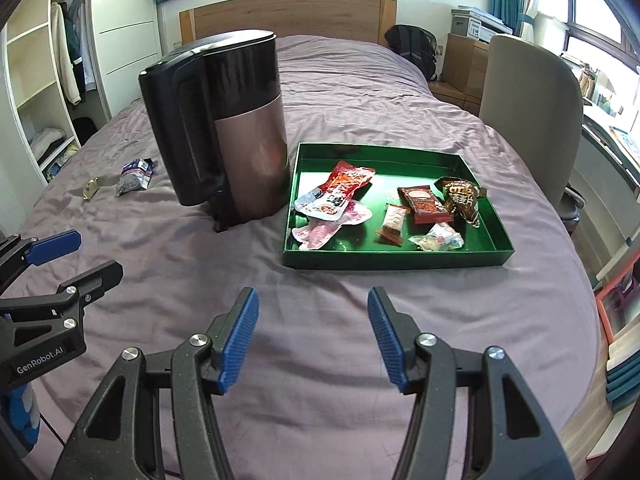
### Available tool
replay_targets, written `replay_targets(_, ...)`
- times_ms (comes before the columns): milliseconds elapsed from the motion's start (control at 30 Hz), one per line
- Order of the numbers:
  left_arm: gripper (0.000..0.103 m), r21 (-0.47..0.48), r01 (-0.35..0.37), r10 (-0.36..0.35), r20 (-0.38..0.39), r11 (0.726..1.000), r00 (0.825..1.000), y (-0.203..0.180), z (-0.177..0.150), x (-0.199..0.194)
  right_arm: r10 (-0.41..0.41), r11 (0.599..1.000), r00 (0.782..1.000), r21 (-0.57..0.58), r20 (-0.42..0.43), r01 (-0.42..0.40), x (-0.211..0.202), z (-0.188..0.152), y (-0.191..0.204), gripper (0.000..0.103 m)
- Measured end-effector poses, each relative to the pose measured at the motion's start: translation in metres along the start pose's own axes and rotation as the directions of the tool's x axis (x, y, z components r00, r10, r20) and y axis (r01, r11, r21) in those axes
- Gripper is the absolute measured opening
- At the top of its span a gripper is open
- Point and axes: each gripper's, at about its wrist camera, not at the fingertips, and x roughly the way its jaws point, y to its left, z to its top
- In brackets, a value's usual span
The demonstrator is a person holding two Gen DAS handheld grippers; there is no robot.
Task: Organize snacks
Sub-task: 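Withdraw both tools from the tray toward the blue bag and beige bar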
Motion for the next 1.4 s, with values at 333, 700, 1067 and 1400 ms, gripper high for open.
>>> replay_targets(333,0.059,-0.060,-0.057,0.060,0.045,0.997,0.997,0.051,-0.023,-0.041,0.061,0.996,0.998,-0.072,0.013,-0.060,-0.030,-0.010,0.062,0.103)
replay_targets(700,0.059,-0.127,-0.081,0.093,0.089,0.989,0.992,0.098,-0.050,-0.079,0.080,0.988,0.996,-0.136,0.030,-0.075,-0.067,-0.007,0.109,0.103)
replay_targets(1067,0.059,-0.239,-0.173,0.190,0.052,0.956,0.980,0.176,-0.084,-0.087,0.112,0.976,0.994,-0.189,0.009,-0.108,-0.082,-0.009,0.147,0.103)
replay_targets(1400,0.059,-0.240,-0.290,0.292,-0.029,0.926,0.956,0.205,-0.100,-0.092,0.206,0.966,0.978,-0.168,0.028,-0.198,-0.078,-0.011,0.153,0.103)
